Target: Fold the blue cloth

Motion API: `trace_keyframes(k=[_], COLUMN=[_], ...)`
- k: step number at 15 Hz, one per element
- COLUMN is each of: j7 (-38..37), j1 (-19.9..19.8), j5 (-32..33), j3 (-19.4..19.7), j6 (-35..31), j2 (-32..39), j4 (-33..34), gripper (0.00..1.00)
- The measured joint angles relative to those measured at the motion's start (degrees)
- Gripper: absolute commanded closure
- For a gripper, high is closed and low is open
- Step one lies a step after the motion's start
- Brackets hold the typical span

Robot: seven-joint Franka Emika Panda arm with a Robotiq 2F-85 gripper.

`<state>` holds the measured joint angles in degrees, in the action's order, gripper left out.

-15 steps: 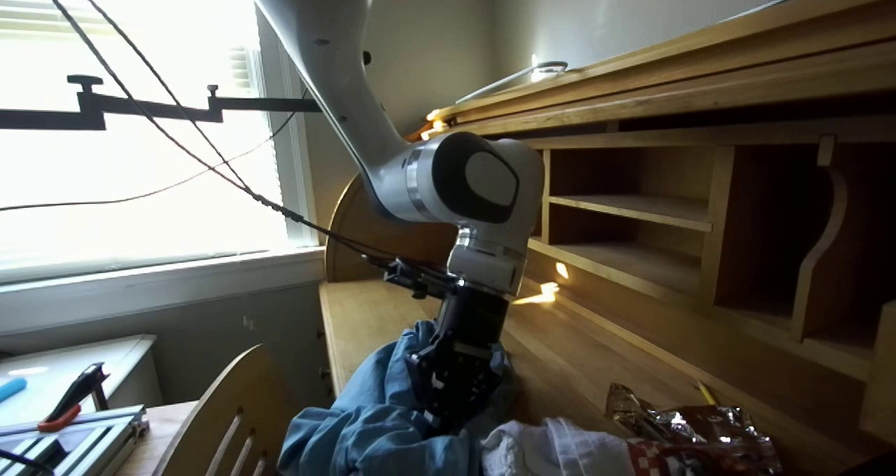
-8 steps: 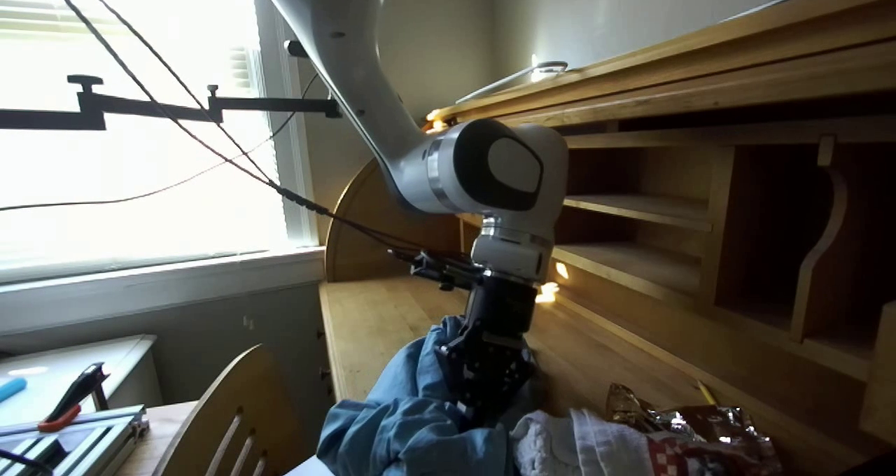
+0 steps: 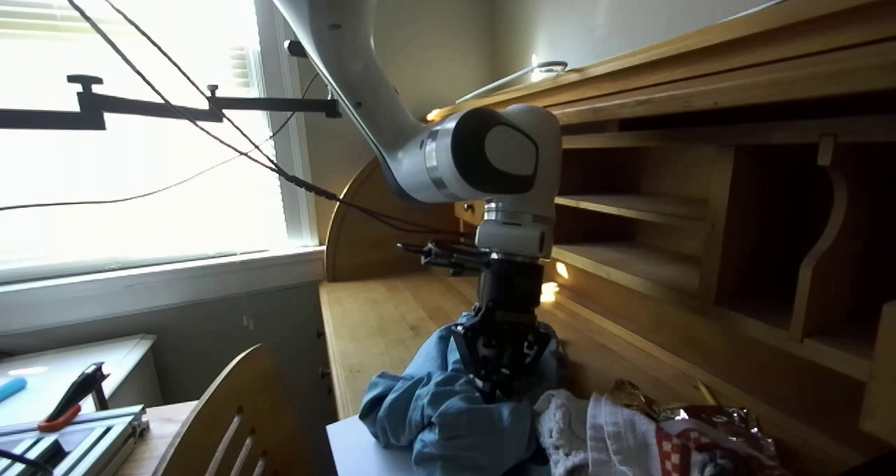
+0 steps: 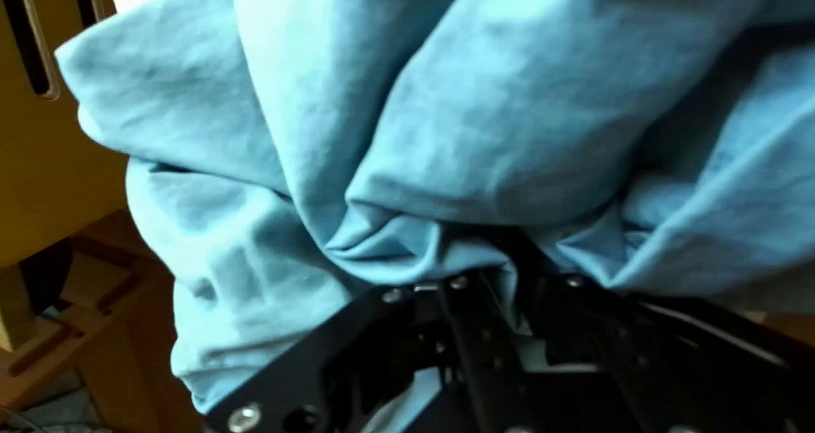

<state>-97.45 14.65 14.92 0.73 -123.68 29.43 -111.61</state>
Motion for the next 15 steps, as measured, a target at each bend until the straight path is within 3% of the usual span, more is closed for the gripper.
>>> trace_keyframes(k=[6,12,15], j7=[0.56,0.96,2.69], j1=[1.66,1.75,1.72], j5=[0.24,1.22,6.38], j3=[-0.95,-3.21,-4.82], j6=[2.58,8.98,9.62], j2=[-6.8,-17.53,-23.28], j4=[-5.24,-12.4,-15.49], gripper=[0.03,0.0,0.0])
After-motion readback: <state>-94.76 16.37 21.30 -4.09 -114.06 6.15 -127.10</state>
